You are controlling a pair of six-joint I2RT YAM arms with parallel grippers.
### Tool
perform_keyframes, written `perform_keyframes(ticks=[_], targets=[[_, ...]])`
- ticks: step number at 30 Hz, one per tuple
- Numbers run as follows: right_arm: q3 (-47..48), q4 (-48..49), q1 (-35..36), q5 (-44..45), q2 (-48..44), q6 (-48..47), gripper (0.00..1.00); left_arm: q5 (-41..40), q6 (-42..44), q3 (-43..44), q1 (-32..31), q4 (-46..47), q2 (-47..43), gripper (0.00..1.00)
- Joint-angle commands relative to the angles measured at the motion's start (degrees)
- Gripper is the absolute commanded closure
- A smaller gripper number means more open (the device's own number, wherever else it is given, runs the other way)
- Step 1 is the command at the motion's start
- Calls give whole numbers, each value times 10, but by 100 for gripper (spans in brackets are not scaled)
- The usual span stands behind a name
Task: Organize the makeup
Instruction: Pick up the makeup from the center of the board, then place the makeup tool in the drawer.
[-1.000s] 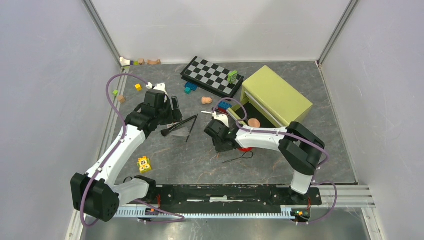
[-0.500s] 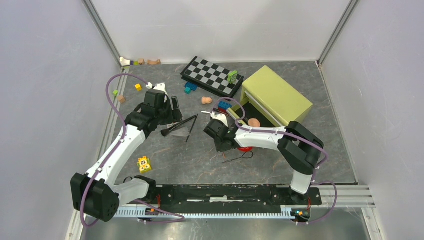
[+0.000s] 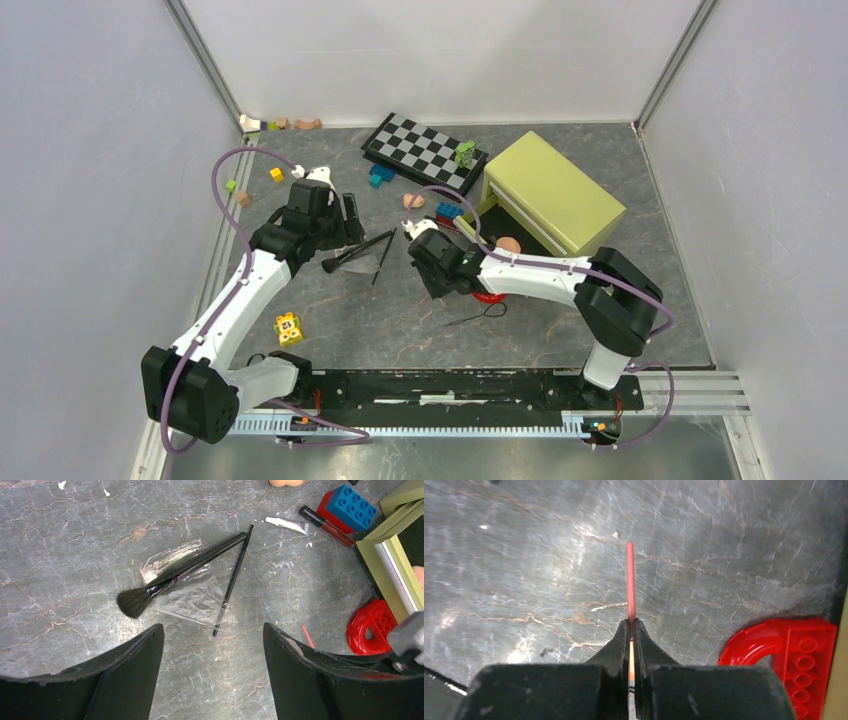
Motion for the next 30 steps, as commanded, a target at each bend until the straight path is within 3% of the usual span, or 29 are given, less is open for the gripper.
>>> perform_keyframes(ticks=[1, 13, 18, 30], targets=[[43, 19, -18, -34, -43, -82, 100, 0, 18, -4, 3, 17, -15, 21], [79, -76, -173, -93, -113, -288, 100, 2, 18, -3, 3, 17, -13, 21], [82, -103, -204, -89, -104, -349, 100, 4, 17, -3, 4, 17, -13, 21], [52, -105, -249, -55, -74, -379, 100, 7, 17, -2, 6, 17, -9, 21]])
